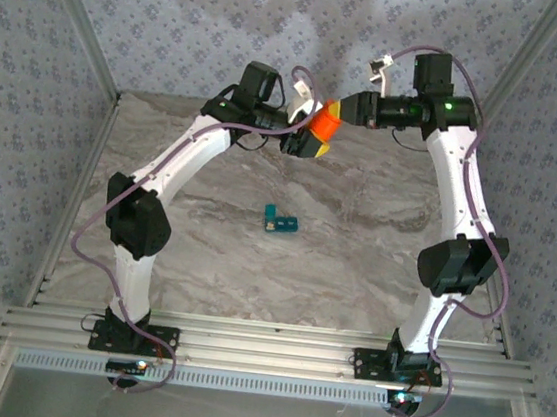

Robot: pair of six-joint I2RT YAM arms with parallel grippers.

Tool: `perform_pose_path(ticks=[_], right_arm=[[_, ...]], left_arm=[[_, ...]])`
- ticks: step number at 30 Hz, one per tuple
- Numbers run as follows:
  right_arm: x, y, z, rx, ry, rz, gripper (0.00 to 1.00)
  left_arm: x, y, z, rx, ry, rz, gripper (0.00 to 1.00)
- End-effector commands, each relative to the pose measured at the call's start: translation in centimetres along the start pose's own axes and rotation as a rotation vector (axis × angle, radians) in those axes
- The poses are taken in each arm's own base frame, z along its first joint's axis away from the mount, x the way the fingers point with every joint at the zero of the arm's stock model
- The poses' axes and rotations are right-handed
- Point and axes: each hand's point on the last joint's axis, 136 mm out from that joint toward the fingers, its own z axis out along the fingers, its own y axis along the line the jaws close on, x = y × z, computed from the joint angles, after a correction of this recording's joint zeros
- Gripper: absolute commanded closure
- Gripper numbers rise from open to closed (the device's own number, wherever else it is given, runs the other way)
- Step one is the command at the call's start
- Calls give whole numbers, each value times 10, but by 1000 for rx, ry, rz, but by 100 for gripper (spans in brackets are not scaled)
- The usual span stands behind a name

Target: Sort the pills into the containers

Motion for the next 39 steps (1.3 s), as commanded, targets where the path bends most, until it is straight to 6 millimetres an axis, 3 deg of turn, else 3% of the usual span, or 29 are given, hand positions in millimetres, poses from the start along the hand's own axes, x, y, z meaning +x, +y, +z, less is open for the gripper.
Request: perform_pose_path(ticks=[1, 10, 11, 18, 23, 27, 32, 35, 39], right_arm=[[8, -3, 8, 38, 5, 57, 66], [20, -39, 24, 179, -89, 204, 70], [23, -42, 26, 199, -93, 214, 71], [32, -51, 32, 245, -105, 247, 72], [26, -51, 29, 232, -119, 269, 70], [10, -49, 11, 219, -154, 271, 59], [-20, -36, -29, 167, -245, 213, 27], [-32, -22, -51, 125, -290, 150, 18], [-38, -14, -66, 80, -315, 88, 15]], left_arm=[[-30, -9, -2, -20, -63, 108, 100], [-51, -6, 4, -190, -142, 216, 100], [-44, -4, 9, -204, -135, 210, 100], [-47, -5, 18, -260, -187, 212, 100], [-43, -2, 20, -264, -185, 202, 100], [-40, 2, 18, -259, -180, 192, 100], [-39, 9, 9, -232, -181, 166, 100], [-40, 11, 3, -207, -180, 154, 100], [-43, 7, -3, -154, -190, 142, 100]])
